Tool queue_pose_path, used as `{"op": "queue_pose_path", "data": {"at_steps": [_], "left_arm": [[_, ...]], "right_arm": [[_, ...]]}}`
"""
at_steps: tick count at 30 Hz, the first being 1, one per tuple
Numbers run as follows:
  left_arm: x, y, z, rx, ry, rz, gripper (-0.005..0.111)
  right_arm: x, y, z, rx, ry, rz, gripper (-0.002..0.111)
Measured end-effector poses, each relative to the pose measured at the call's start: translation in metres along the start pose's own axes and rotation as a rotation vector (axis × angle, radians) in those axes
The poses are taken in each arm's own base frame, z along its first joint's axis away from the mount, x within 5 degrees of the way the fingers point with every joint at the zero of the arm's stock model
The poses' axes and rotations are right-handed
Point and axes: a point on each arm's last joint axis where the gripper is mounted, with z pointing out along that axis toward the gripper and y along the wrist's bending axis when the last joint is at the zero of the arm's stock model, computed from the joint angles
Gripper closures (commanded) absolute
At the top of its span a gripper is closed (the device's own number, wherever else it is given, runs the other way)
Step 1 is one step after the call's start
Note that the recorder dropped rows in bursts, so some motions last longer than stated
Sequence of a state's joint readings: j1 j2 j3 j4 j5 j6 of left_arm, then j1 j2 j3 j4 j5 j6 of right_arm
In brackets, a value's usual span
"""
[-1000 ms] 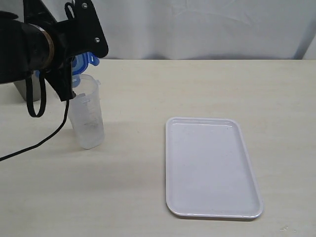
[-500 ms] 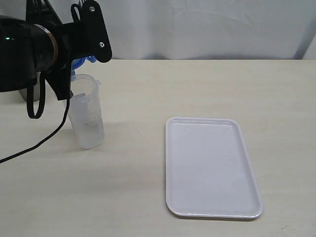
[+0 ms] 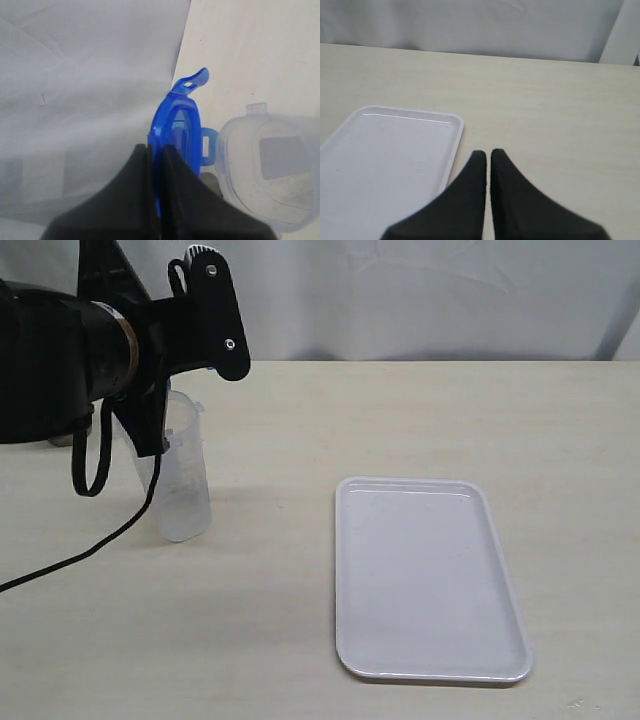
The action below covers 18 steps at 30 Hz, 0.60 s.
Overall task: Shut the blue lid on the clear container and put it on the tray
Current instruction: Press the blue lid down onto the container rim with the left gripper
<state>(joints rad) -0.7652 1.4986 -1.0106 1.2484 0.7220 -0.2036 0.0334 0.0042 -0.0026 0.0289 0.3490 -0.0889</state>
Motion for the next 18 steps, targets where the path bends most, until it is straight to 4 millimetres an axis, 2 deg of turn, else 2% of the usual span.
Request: {"op": "queue_pose_path", "data": {"at_steps": [18], "left_arm": [[0.006,-0.0019,0.0004,-0.001,0.057,0.001,0.107]], "right_arm": [[0.0,0.0,0.0,0.0,0.0,0.0,0.104]]}}
